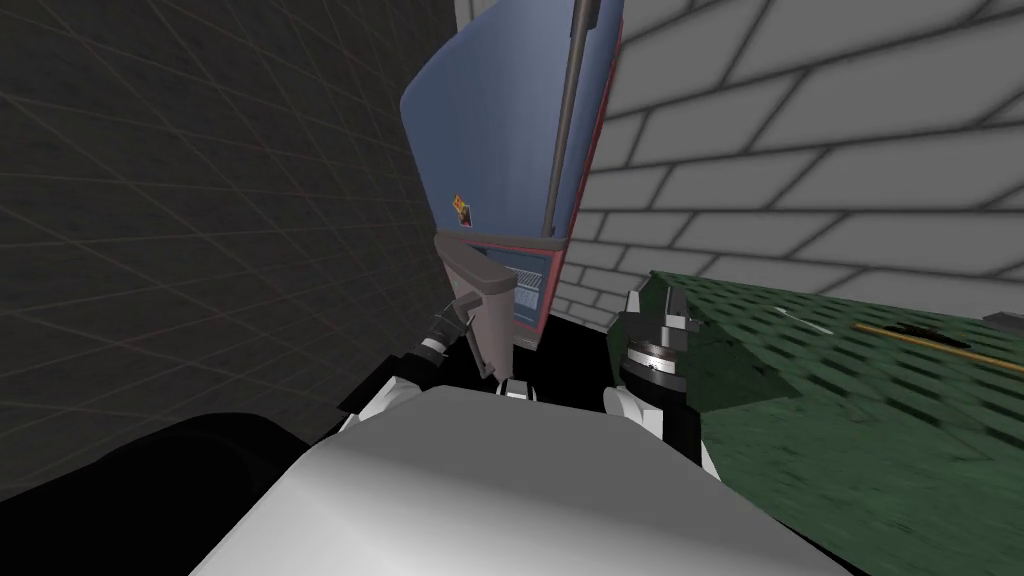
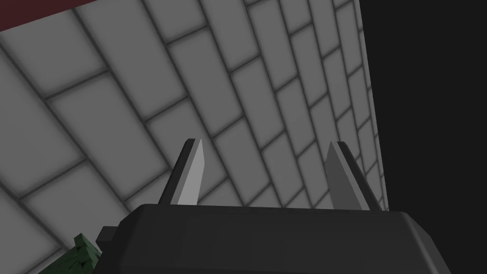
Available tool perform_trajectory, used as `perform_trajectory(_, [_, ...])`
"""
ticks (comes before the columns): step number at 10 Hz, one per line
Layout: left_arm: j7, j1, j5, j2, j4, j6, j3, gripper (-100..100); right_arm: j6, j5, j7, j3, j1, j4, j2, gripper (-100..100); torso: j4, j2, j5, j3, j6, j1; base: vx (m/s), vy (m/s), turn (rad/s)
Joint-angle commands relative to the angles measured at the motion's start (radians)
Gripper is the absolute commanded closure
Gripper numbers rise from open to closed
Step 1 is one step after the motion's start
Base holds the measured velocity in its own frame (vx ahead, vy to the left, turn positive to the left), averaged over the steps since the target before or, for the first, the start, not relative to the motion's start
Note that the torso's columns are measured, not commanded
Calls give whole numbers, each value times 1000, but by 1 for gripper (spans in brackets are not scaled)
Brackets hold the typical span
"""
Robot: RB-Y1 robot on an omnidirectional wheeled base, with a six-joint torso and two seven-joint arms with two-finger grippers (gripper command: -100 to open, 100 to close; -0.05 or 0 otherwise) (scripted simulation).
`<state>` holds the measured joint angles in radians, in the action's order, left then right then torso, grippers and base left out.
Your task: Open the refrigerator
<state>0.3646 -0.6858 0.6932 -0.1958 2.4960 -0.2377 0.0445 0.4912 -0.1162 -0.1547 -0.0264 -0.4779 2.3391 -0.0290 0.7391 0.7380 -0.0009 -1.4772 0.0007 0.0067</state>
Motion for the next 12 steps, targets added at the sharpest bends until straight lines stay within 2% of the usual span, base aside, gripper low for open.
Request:
perform_trajectory(1, [-12,9,24,-34,1,7,5,100,0,0,0,0,0,0,0,0,1,-2,0,-1,-2,0,-113,319,-105])
perform_trajectory(2, [-16,13,41,-56,-2,11,11,100,0,0,0,0,0,0,0,0,0,-7,0,-4,-1,0,-135,370,-179])
perform_trajectory(3, [-16,13,41,-56,-2,11,11,100,0,0,0,0,0,0,0,0,0,-10,1,-6,-1,2,-146,339,-94])
perform_trajectory(5, [-26,23,75,-99,-6,18,23,100,0,0,0,0,0,0,0,0,-1,-11,1,-7,-1,1,-208,360,-146])
perform_trajectory(6, [-26,23,75,-99,-6,18,23,100,0,0,0,0,0,0,0,0,-1,-9,1,-5,-1,1,-122,285,-84])
perform_trajectory(8, [-35,32,109,-143,-11,26,36,100,0,0,0,0,0,0,0,0,-2,-9,-1,-5,0,-8,-224,319,-138])
perform_trajectory(9, [-35,32,109,-143,-11,26,36,100,0,0,0,0,0,0,0,0,-1,1,0,1,0,-4,-147,297,-113])
perform_trajectory(11, [-44,41,143,-186,-15,34,48,100,0,0,0,0,0,0,0,0,-1,-3,-1,0,0,-8,-135,326,-145])
perform_trajectory(12, [-44,41,143,-186,-15,34,48,100,0,0,0,0,0,0,0,0,-2,1,0,2,0,-8,-153,277,-84])
